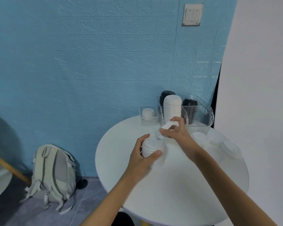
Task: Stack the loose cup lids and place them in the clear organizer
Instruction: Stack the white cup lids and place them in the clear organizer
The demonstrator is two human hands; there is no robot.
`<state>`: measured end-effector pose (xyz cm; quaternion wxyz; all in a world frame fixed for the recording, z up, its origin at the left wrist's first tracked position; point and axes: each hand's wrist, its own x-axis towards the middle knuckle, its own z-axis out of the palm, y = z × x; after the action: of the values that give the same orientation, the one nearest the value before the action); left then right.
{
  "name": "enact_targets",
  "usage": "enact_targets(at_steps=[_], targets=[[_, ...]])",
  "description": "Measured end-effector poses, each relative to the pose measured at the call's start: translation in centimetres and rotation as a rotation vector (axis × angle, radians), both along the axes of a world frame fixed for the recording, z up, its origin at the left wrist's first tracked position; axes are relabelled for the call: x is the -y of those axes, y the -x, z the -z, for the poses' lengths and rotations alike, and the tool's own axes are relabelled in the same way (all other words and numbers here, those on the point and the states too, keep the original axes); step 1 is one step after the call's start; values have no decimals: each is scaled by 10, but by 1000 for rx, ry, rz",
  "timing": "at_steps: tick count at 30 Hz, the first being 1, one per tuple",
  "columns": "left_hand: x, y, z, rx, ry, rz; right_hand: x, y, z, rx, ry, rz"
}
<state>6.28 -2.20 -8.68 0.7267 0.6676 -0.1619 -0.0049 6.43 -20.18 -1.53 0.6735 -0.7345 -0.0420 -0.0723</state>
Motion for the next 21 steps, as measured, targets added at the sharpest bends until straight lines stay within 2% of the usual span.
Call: enact_targets(at_steps=[2, 10, 15, 21], targets=[[-1, 1, -1, -6, 30, 18, -11, 5, 9, -14, 18, -82], [-2, 3, -2, 40, -32, -5, -14, 14, 31, -27, 193, -140], [-1, 3, -2, 75, -53, -4, -20, 16, 34, -41, 149, -84], [2, 3, -1, 56, -94, -12, -20, 21, 24, -96, 176, -151]])
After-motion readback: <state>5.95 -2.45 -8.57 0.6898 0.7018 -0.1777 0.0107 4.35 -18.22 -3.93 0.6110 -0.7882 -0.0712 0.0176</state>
